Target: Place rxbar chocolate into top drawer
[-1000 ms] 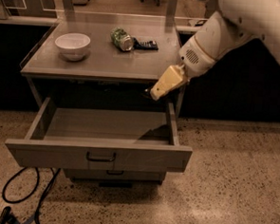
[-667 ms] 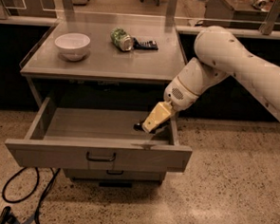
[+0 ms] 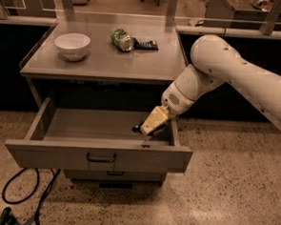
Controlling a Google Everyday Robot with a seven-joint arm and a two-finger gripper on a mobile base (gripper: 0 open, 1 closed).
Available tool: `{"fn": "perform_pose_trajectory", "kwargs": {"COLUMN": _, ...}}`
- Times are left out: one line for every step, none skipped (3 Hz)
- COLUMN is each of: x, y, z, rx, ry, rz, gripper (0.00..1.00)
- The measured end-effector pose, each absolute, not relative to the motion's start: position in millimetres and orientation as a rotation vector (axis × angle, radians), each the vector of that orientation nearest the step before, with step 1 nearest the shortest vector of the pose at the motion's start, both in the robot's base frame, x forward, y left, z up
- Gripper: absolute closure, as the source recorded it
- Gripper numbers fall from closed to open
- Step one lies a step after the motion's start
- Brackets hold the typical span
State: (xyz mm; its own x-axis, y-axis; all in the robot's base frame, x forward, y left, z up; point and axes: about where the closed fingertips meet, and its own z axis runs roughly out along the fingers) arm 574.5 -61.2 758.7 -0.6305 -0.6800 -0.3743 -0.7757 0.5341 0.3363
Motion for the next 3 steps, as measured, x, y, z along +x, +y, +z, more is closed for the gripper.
{"fn": "perform_pose_trajectory", "kwargs": {"x": 614, "y": -42, "z": 733, "rx": -1.221, "ry": 2.477, "rz": 0.601, "gripper": 1.00}}
{"fn": "perform_pose_trajectory", "kwargs": {"x": 634, "y": -37, "z": 738, "rx": -1.169, "ry": 2.422, "rz": 0.568, "gripper": 1.00}}
{"fn": "perform_pose_trajectory", "kwargs": {"x": 634, "y": -37, "z": 738, "rx": -1.169, "ry": 2.422, "rz": 0.569, "gripper": 1.00}}
